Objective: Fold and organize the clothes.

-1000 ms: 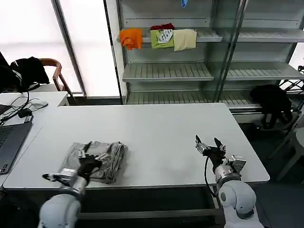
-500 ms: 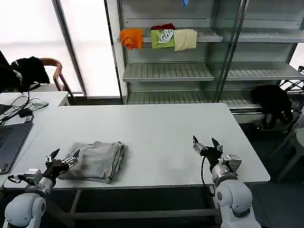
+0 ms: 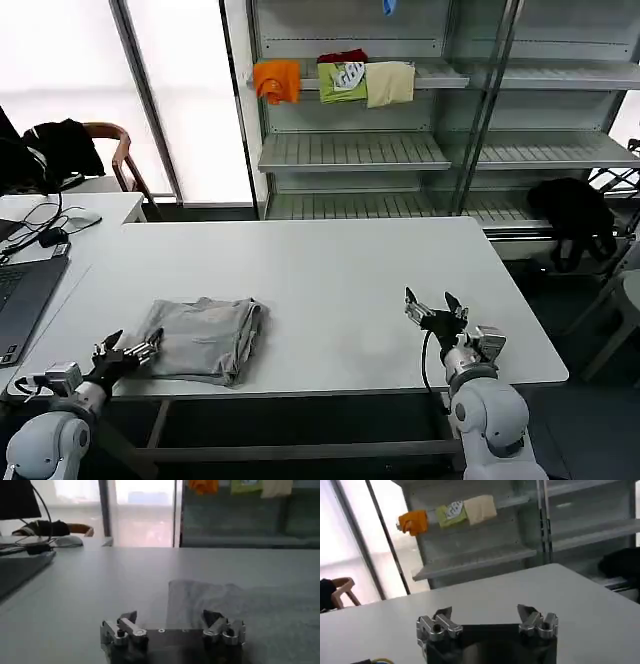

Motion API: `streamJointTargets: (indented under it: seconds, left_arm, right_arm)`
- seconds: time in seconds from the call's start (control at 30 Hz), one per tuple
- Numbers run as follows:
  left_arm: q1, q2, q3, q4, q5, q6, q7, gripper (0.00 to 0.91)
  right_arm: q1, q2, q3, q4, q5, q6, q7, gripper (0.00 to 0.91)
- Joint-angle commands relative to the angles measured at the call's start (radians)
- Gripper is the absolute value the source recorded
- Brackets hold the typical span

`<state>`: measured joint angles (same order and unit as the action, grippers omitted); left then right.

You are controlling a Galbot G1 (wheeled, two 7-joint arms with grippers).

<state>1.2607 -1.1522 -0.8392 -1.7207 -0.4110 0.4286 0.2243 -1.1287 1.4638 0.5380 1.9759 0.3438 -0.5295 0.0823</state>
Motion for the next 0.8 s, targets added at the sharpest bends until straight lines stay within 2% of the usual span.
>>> streamJointTargets:
  seconds: [0.03, 0.07, 0.1, 0.13, 0.2, 0.5, 0.8]
  left_arm:
    - [0.001, -0.002, -0.006, 0.025, -0.027, 0.030, 0.006, 0.564]
    - [0.003, -0.005, -0.003, 0.021, -0.028, 0.035, 0.006, 0.423]
    - [0.005, -0.009, -0.002, 0.018, -0.031, 0.040, 0.006, 0.343]
    - [0.006, -0.012, -0.001, 0.013, -0.032, 0.045, 0.006, 0.131]
    - [0.006, -0.019, 0.001, 0.009, -0.035, 0.061, 0.005, 0.030]
    - [0.009, -0.034, 0.003, -0.015, -0.037, 0.071, 0.004, 0.020]
    - [0.016, -0.043, -0.005, -0.051, -0.014, -0.006, -0.016, 0.010]
  right_arm:
    - [-0.001, -0.001, 0.001, 0.000, -0.002, 0.001, 0.001, 0.907]
    - [-0.001, -0.002, 0.002, 0.001, -0.002, 0.001, 0.001, 0.907]
    - [-0.002, -0.002, 0.003, 0.002, -0.001, 0.001, 0.002, 0.907]
    - [-0.002, -0.002, 0.003, 0.002, -0.001, 0.001, 0.001, 0.907]
    - [-0.003, -0.003, 0.004, 0.004, -0.001, 0.001, -0.001, 0.907]
    - [-0.014, 0.002, 0.007, 0.015, -0.001, 0.003, -0.001, 0.907]
    - [-0.023, 0.003, 0.011, 0.033, -0.001, 0.003, 0.006, 0.907]
